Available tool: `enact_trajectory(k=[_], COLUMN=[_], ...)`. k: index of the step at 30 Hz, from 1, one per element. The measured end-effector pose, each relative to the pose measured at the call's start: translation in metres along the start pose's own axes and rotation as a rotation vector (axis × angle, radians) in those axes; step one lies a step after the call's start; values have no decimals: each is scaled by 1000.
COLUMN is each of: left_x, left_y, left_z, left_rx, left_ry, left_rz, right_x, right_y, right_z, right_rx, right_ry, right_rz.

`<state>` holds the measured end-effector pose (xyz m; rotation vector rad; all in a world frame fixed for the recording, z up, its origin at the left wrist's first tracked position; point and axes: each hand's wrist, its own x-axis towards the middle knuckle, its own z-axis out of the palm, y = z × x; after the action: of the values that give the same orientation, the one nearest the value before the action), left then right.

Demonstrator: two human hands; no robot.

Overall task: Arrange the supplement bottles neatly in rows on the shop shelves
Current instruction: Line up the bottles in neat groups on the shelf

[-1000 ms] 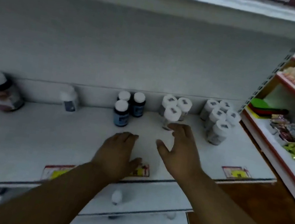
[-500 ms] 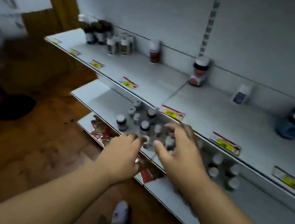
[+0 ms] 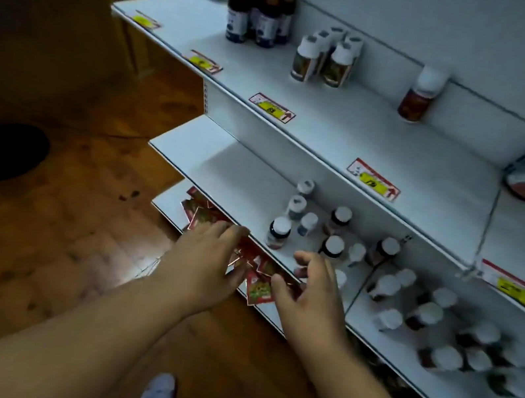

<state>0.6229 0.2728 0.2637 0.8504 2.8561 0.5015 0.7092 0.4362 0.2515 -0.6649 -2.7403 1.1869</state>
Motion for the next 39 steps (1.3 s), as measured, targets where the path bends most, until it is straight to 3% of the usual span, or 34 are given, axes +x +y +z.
enact_trajectory(k=[5, 12, 16, 22, 30, 39], left_x=[65, 144, 164, 178, 133, 9], left_y=[-61, -105, -122, -136, -115, -41], left_z=[49, 186, 245, 276, 211, 17], left_rx=[-189, -445, -538, -617, -709, -843], left_ry=[-10, 67, 73, 90, -8, -161], left_rz=[-17, -124, -163, -196, -213, -93], right_x=[67, 181, 229, 262, 195, 30], right_y=[56, 175, 215, 216, 136, -40], right_z=[84, 201, 245, 259, 183, 49], right_rx=[105, 227, 353, 460, 977, 1187], right_ry=[33, 126, 215, 277, 85, 191], right_rz=[252, 381, 318, 216, 363, 468])
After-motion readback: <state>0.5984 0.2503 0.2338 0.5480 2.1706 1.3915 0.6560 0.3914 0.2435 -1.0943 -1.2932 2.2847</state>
